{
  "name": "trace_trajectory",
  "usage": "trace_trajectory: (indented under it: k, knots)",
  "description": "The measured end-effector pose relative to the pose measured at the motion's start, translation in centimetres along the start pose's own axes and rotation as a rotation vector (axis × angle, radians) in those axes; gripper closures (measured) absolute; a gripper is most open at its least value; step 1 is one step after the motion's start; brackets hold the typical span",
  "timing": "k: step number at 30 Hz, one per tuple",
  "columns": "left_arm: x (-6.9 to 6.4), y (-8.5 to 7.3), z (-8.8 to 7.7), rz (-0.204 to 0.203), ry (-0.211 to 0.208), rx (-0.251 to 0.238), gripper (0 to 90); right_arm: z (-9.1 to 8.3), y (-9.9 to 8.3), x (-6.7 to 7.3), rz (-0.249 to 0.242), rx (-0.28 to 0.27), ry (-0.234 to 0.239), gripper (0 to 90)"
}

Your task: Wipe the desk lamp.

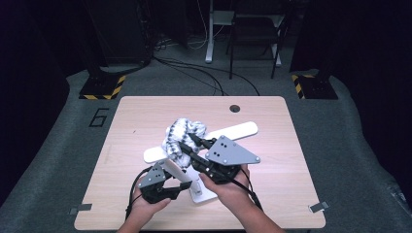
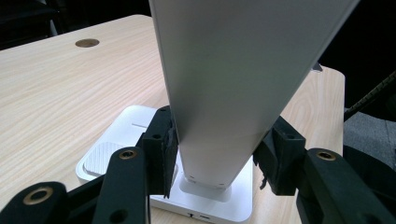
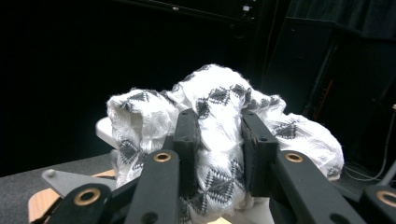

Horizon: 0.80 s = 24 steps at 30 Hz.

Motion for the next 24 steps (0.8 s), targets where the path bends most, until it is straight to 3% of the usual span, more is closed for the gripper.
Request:
trace_trajectory:
  k: [15, 20, 21, 24]
  knots:
    - [-0.1, 0.1, 0.0, -0.015, -0.006, -0.001, 52.9, 2.1, -0.1, 3.1, -0.013, 0.014, 0.078, 70.1]
    - [0.0, 0.0, -0.1, 0.003, -0.007, 0.012, 52.8, 2.7, 0.0, 4.0, -0.018, 0.026, 0.094, 70.0]
    - [-0.1, 0.1, 0.0, -0.020, -0.008, -0.005, 52.8, 2.8, 0.0, 4.2, -0.025, 0.029, 0.098, 70.0]
    - [0.0, 0.0, -0.1, 0.001, -0.008, 0.008, 52.8, 2.8, -0.2, 4.3, -0.058, 0.024, 0.088, 70.4]
Point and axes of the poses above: each handheld gripper's, and its own axes: z roughly forward along the jaws, y roughly out of its top, x roughly to its left, the point moved 2 cm from there along z, roughly forward along the jaws, and after that the axes turned 10 degrees about z, right-handed, at the moved point
